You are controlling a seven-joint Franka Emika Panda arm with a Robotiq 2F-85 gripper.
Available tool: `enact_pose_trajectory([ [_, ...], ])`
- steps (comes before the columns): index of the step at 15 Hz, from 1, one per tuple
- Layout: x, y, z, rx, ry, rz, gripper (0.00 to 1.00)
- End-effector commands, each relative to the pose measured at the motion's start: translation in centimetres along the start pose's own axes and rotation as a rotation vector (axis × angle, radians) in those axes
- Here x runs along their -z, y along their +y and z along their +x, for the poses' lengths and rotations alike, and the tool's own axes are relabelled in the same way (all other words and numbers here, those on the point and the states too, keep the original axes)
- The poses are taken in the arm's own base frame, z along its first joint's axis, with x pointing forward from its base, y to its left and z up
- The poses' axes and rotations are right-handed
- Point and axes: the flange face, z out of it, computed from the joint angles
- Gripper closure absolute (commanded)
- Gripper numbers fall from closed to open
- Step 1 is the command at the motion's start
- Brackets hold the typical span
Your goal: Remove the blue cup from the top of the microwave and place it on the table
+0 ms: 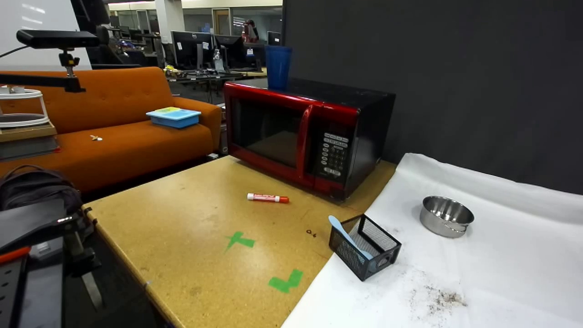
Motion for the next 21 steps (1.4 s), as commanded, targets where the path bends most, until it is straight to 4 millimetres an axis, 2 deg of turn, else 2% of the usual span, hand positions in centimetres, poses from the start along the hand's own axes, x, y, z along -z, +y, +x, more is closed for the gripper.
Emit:
enact_pose_trajectory([
  [1, 0.1, 0.0, 0.0, 0.000, -0.001, 0.000, 0.00],
  [4, 0.1, 0.0, 0.0, 0.000, -0.001, 0.000, 0.00],
  [5, 0.2, -0.6, 0.5, 0.014, 0.032, -0.001, 0.00],
  [11, 0.2, -7.7, 4.9, 0.189, 0.223, 0.038, 0.00],
  [15, -0.7, -10.1, 8.5, 0.274, 0.206, 0.082, 0.00],
  [17, 0.3, -10.4, 10.6, 0.321, 0.192, 0.076, 0.00],
  [21, 4.0, -11.4, 15.3, 0.481, 0.235, 0.075, 0.00],
])
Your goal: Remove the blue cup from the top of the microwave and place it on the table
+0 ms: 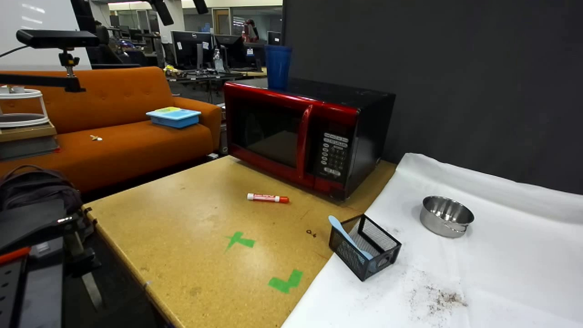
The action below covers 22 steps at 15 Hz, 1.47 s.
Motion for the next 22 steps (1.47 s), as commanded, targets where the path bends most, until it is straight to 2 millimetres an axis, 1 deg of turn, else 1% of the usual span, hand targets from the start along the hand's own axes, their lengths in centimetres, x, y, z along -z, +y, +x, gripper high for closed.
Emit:
enact_pose_trajectory([
  [1, 1.3, 0.2, 4.5, 0.179, -0.004, 0.007, 0.00],
  [3, 2.0, 0.0, 7.0, 0.291, 0.035, 0.011, 0.00],
  [5, 2.2, -0.4, 9.5, 0.398, 0.072, 0.005, 0.00],
  [8, 1.8, -0.5, 13.0, 0.551, 0.111, -0.062, 0.00],
  [11, 1.4, -0.7, 16.0, 0.704, 0.157, -0.105, 0.00],
  [13, 1.6, -1.1, 17.6, 0.797, 0.216, -0.083, 0.00],
  [14, 1.4, -1.1, 16.2, 0.713, 0.178, -0.084, 0.00],
  [15, 1.5, -1.2, 16.9, 0.748, 0.194, -0.084, 0.00],
  [16, 1.5, -1.2, 17.2, 0.765, 0.198, -0.084, 0.00],
  [20, 1.4, -1.3, 17.4, 0.777, 0.200, -0.084, 0.00],
  [21, 1.2, -1.1, 17.2, 0.774, 0.205, -0.076, 0.00],
  [22, 0.7, -0.6, 17.5, 0.775, 0.211, -0.066, 0.00],
])
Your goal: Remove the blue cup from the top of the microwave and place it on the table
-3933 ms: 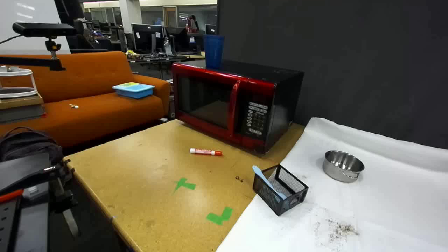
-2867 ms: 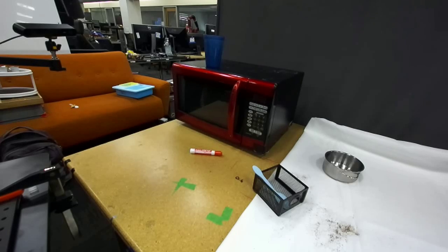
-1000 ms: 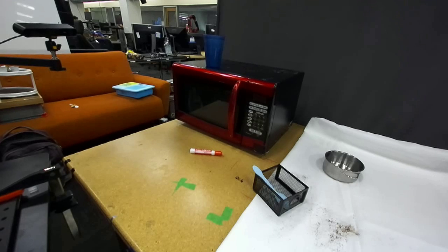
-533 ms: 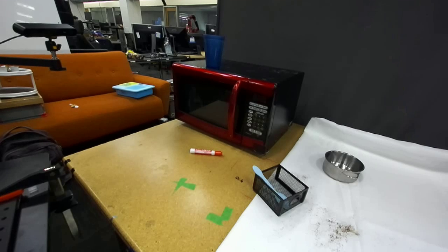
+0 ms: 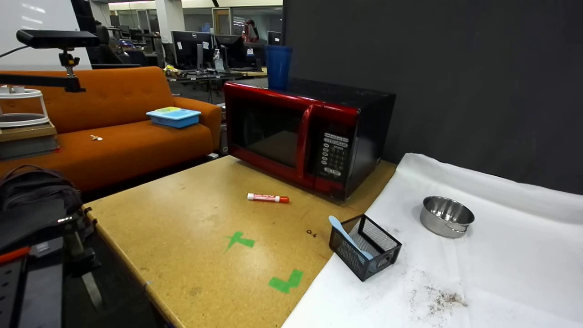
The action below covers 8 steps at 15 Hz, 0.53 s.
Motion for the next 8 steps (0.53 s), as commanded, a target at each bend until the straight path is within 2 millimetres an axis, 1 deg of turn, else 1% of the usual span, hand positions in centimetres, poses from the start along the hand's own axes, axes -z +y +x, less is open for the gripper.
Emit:
enact_pose_trajectory([
  [1, -1.4, 0.9, -0.7, -0.006, 0.029, 0.023, 0.00],
  [2, -2.2, 1.4, -1.1, -0.015, 0.042, 0.035, 0.00],
  [6, -7.1, 3.4, -2.7, -0.030, 0.104, 0.095, 0.00],
  [8, -8.9, 4.2, -2.5, -0.015, 0.129, 0.115, 0.00],
])
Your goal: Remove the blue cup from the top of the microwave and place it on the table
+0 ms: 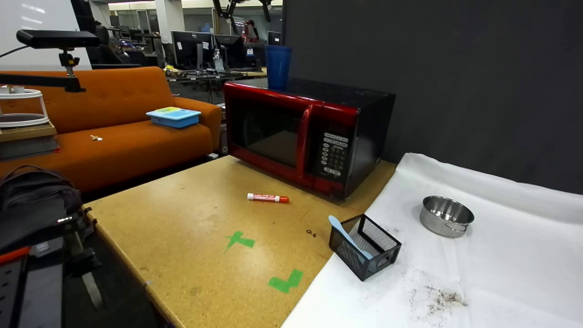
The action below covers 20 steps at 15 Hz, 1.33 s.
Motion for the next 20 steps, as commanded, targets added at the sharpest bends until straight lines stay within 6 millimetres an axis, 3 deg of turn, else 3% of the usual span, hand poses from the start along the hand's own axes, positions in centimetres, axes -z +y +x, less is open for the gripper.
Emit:
enact_pose_trajectory([
  [1, -2.0, 1.9, 0.8, 0.037, 0.061, 0.022, 0.00],
  [8, -2.8, 3.5, 3.0, 0.081, 0.111, 0.039, 0.00],
  [16, -8.0, 4.5, 2.3, 0.077, 0.150, 0.130, 0.00],
  [17, -8.4, 4.6, 2.4, 0.080, 0.147, 0.131, 0.25],
  [18, -8.7, 4.8, 2.5, 0.083, 0.148, 0.131, 0.26],
  [20, -8.7, 5.1, 2.9, 0.081, 0.148, 0.131, 0.41],
])
